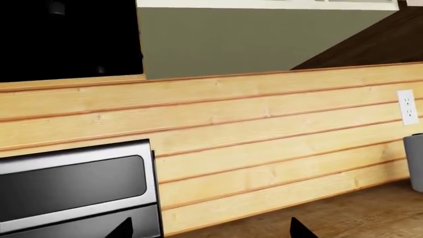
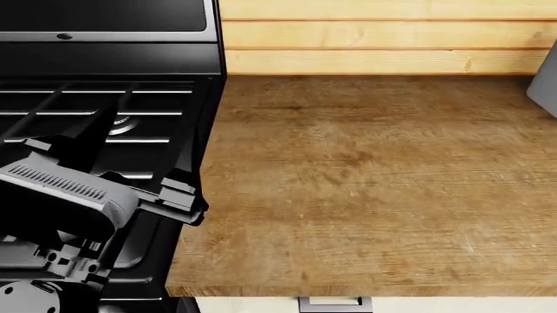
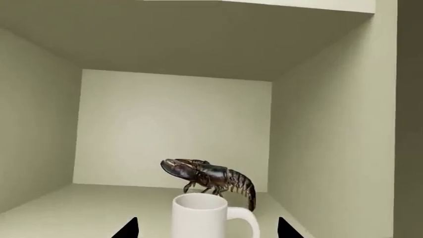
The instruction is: Pick the mug from the cabinet, place it under the coffee machine dispenser, and press the start button.
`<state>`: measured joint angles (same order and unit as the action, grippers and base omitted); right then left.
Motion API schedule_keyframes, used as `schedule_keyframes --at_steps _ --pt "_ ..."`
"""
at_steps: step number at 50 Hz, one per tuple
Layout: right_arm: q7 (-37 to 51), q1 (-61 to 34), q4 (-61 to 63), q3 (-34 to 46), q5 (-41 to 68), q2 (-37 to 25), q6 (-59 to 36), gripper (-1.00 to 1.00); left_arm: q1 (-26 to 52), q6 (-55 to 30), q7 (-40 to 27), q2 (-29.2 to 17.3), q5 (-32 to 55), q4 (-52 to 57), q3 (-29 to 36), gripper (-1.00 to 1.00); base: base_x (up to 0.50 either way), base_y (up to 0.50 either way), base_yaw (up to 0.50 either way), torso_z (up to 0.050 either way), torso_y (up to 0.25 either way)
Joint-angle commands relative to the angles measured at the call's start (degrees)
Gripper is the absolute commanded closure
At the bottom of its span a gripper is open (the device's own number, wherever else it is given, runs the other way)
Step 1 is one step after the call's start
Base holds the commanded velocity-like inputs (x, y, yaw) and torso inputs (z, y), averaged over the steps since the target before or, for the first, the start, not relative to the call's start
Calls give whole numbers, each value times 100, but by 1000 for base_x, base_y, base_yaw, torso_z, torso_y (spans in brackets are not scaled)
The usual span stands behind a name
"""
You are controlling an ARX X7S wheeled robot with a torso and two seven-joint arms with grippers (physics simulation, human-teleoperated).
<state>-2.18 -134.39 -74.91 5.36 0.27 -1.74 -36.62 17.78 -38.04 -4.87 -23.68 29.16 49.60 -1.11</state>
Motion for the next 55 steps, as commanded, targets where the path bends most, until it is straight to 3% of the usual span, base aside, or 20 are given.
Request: schedule_keyframes --at_steps 1,55 --pt "-44 65 -5 24 -2 35 36 -100 -23 48 -15 -30 22 -14 5 -100 203 0 0 0 0" --pt "-119 357 -4 86 93 -19 -231 -100 -63 181 -150 -181 146 23 49 -100 135 0 0 0 0"
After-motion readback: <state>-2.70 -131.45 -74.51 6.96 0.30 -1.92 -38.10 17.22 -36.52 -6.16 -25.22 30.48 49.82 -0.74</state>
